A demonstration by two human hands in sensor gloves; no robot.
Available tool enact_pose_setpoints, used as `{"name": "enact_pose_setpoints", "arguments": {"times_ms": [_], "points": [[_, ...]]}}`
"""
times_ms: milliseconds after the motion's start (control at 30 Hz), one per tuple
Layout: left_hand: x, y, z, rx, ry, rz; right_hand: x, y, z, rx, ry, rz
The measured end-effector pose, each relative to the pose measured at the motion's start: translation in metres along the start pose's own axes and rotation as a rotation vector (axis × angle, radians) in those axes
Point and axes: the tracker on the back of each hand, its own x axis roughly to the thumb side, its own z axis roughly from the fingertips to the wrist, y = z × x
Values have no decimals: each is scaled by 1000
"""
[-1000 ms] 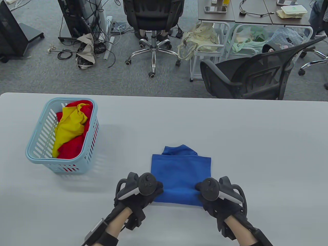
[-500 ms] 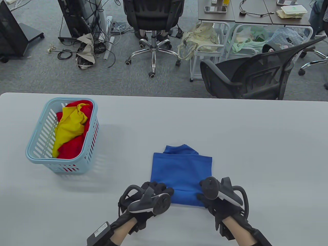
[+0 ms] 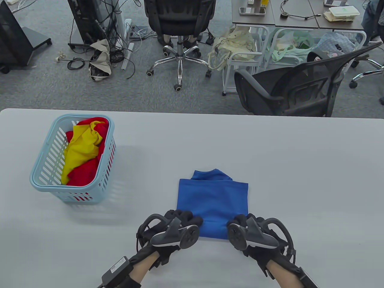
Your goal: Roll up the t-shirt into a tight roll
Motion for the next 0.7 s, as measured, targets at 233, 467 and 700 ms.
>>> {"name": "enact_pose_setpoints", "arguments": {"times_ms": [233, 467, 700], "points": [[-9, 9, 0, 46, 9, 138, -11, -3, -2, -20, 21, -83], [-38, 4, 6, -36, 102, 567, -38, 7, -4, 57, -92, -492], [-11, 13, 13, 87, 226, -54, -33, 7, -7, 52, -23, -400]]}}
